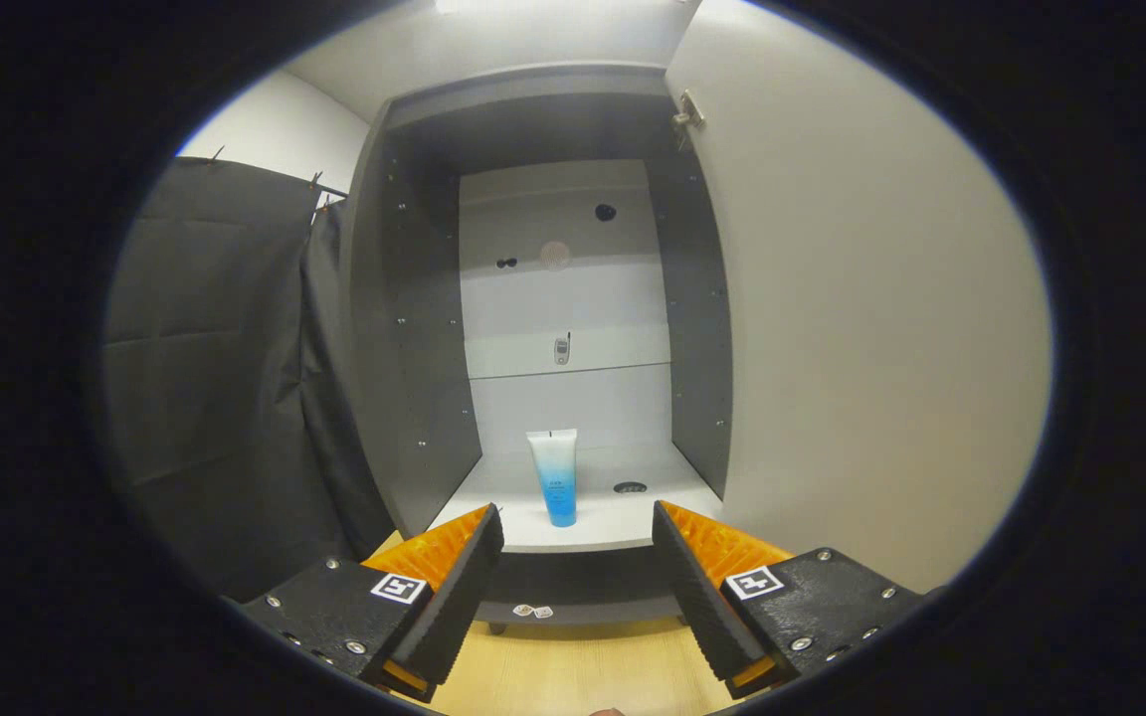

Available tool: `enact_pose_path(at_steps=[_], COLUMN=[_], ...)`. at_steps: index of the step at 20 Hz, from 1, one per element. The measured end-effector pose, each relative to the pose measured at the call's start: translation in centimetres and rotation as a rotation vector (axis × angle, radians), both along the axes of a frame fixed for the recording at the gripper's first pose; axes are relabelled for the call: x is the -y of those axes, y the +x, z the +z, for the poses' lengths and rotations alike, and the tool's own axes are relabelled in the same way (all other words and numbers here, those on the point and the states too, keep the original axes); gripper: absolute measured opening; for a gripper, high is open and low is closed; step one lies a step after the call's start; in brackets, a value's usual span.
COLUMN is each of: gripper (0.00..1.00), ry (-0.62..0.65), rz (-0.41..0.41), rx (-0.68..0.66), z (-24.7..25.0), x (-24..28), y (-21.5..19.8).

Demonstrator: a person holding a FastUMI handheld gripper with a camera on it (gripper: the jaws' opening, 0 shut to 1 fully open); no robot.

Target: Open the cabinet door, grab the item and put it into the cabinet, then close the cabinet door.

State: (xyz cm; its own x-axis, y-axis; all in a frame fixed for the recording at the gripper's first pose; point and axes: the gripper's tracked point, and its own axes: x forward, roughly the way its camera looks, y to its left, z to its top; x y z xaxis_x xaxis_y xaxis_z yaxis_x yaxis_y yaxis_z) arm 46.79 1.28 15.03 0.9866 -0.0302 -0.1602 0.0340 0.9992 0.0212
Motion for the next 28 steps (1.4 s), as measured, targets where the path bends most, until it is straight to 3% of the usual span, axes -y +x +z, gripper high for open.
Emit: enact_pose_path(at_steps=[18,28], gripper=[0.93,0.93], ry=[0.038,-0.030], rz=[0.048,-0.047], rx=[0.053,0.104], z=[1.8,4.9], x=[1.9,7.9], y=[-17.5,-24.6])
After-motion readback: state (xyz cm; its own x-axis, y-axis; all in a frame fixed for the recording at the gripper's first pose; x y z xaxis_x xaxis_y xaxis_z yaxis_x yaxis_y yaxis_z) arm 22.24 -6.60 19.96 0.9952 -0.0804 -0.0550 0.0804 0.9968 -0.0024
